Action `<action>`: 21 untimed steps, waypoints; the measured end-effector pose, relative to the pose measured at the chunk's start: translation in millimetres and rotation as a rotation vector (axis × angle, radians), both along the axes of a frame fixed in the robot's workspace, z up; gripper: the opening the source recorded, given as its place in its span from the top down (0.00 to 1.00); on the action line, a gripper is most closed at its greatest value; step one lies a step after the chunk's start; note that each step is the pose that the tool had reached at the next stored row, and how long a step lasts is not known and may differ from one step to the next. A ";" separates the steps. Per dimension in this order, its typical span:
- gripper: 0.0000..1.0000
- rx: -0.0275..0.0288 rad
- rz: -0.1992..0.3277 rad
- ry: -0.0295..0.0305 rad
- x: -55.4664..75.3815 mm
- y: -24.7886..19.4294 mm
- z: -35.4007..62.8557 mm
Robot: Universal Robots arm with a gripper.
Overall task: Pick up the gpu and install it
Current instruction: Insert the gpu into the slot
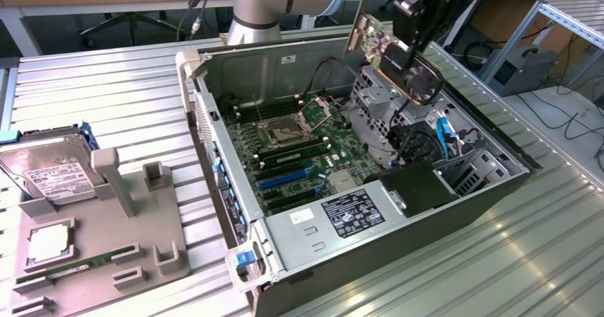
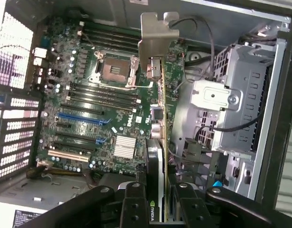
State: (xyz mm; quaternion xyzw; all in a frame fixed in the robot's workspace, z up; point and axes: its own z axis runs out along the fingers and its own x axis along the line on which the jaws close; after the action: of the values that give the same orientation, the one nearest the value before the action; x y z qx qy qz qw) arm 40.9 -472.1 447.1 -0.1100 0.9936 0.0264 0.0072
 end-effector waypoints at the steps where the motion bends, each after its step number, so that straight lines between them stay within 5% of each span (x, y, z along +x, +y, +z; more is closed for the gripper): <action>1: 0.73 0.0000 0.017 0.0000 0.0 0.0 0.0; 21: 0.73 -0.0003 0.550 0.0001 0.0 0.0 0.0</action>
State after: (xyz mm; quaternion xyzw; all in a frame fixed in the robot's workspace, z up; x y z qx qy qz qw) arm 40.9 -472.2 447.2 -0.3759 0.9263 0.0272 -0.0003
